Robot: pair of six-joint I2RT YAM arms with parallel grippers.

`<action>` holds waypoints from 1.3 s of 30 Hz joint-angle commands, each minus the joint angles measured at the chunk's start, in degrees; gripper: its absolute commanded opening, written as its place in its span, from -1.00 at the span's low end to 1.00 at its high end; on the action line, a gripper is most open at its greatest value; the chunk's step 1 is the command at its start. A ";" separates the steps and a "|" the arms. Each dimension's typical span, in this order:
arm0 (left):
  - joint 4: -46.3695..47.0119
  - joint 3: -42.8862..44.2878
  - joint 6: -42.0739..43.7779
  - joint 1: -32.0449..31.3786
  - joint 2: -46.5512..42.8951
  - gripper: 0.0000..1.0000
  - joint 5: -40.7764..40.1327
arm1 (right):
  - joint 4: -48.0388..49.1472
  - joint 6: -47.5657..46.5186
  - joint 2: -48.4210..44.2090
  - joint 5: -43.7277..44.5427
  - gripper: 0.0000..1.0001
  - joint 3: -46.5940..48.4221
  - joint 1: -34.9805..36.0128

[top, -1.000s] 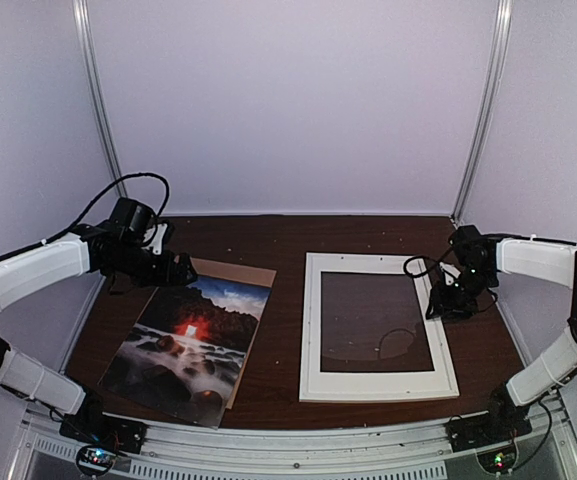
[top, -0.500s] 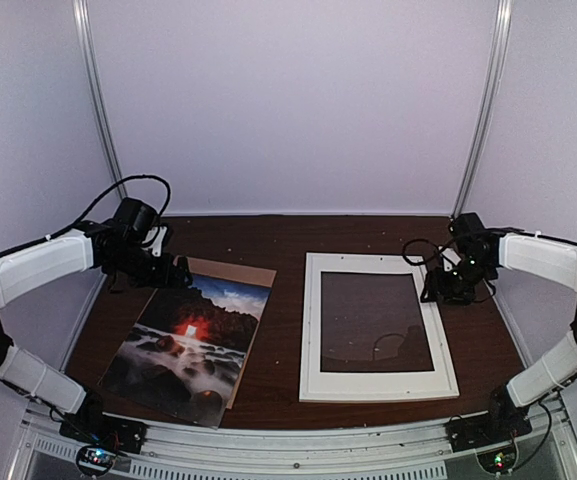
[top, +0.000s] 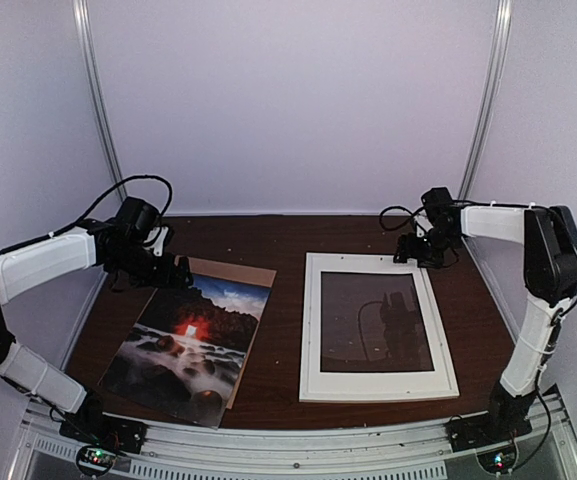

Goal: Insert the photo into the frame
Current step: Move the photo to the center of the board.

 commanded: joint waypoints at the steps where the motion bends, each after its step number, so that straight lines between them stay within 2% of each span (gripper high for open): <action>1: 0.19 1.73 0.15 0.40 -0.32 0.95 -0.55 | 1.65 0.97 6.11 -0.43 0.52 6.07 0.19; 6: -0.13 1.97 0.15 0.41 -0.55 0.95 -0.60 | 0.33 1.10 11.78 0.88 0.52 11.05 0.15; 20: 0.37 1.90 0.06 0.42 0.37 0.95 0.17 | -0.78 0.65 16.59 4.72 0.52 12.68 -0.24; 29: 0.58 1.56 -0.03 0.41 0.72 0.95 0.16 | -1.28 0.99 16.79 3.90 0.51 11.80 -0.23; 39: 1.07 1.04 -0.11 0.40 1.17 0.95 0.60 | 6.19 2.18 11.56 -1.90 0.51 8.49 0.02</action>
